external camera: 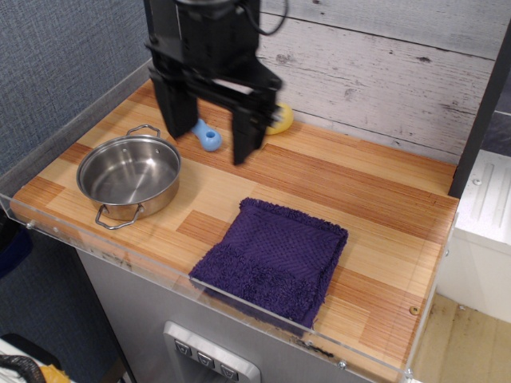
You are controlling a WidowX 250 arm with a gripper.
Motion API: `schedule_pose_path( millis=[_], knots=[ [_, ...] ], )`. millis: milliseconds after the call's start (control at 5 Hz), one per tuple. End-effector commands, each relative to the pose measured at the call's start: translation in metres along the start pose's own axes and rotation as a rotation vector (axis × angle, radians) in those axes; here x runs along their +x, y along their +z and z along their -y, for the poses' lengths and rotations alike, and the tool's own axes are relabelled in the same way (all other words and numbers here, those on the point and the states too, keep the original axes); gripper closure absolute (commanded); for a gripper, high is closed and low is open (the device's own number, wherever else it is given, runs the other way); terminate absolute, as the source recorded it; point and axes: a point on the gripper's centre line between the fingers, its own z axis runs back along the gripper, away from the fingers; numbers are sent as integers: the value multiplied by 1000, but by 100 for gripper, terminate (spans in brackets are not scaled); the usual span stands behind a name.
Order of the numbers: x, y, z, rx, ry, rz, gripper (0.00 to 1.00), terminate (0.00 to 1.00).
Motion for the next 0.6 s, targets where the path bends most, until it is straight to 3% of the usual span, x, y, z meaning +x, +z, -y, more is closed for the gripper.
schedule_pose_path(
  millis=[0, 400],
  knots=[
    [17, 2, -37, 97, -293, -20, 0, 0],
    [55, -18, -63, 86, -502, 166, 0, 0]
  ],
)
